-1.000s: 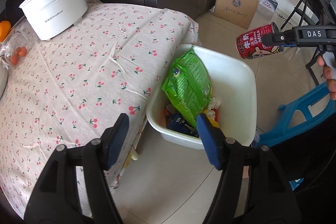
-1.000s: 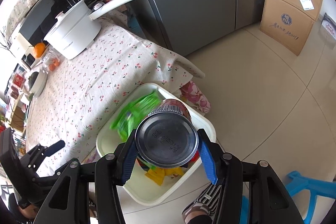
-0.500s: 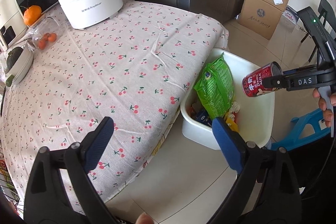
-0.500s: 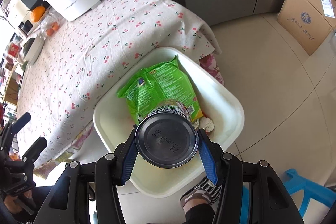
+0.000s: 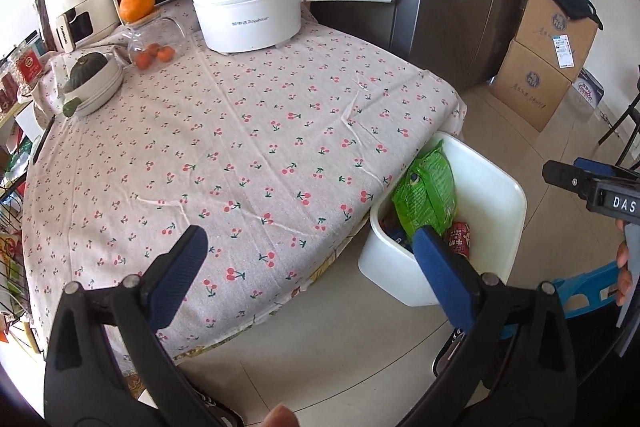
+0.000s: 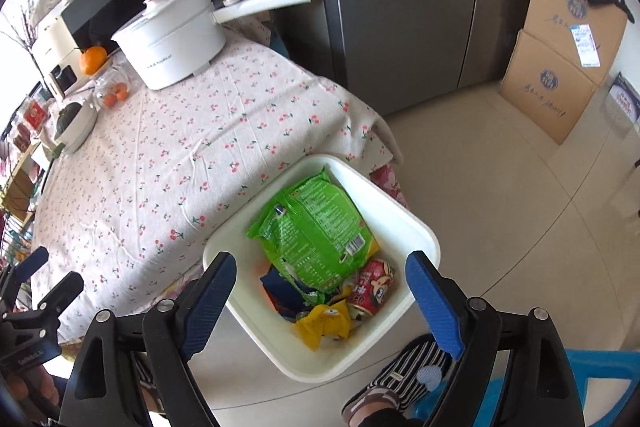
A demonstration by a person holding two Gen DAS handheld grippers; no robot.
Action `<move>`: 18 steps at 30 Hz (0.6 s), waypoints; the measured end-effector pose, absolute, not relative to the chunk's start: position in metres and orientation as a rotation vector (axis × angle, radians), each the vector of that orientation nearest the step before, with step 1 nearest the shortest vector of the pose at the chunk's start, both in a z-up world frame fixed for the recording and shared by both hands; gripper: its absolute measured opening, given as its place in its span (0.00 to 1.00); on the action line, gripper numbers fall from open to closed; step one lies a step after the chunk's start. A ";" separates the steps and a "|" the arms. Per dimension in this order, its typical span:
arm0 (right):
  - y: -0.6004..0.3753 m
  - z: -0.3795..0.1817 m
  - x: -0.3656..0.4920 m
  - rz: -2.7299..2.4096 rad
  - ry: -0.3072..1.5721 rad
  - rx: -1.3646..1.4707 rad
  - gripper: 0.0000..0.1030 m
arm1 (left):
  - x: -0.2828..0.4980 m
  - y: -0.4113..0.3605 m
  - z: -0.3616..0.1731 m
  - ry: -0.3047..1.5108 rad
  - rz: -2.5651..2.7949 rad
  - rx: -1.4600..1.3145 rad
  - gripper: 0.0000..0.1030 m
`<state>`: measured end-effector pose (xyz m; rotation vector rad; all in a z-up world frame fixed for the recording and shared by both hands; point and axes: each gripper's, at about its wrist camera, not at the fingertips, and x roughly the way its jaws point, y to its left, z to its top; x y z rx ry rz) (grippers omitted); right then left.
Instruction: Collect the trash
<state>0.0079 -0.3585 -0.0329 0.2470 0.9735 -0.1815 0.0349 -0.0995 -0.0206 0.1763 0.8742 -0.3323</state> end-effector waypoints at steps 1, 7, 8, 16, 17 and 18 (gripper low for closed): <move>-0.352 -0.028 0.003 -0.179 0.950 0.222 0.88 | 0.031 -0.097 -0.018 0.860 -0.323 0.171 0.99; -0.314 -0.008 -0.028 -0.205 0.826 0.074 1.00 | 0.007 -0.086 -0.006 0.775 -0.276 0.149 0.99; -0.310 -0.006 -0.032 -0.204 0.809 0.062 1.00 | 0.003 -0.084 -0.005 0.762 -0.263 0.147 0.99; -0.290 0.005 -0.060 -0.227 0.712 0.030 1.00 | -0.020 -0.076 -0.003 0.722 -0.224 0.114 0.99; -0.289 0.005 -0.062 -0.227 0.707 0.030 1.00 | -0.021 -0.077 -0.002 0.713 -0.226 0.115 0.99; -0.288 0.006 -0.062 -0.224 0.704 0.030 1.00 | -0.022 -0.078 -0.001 0.705 -0.228 0.118 0.99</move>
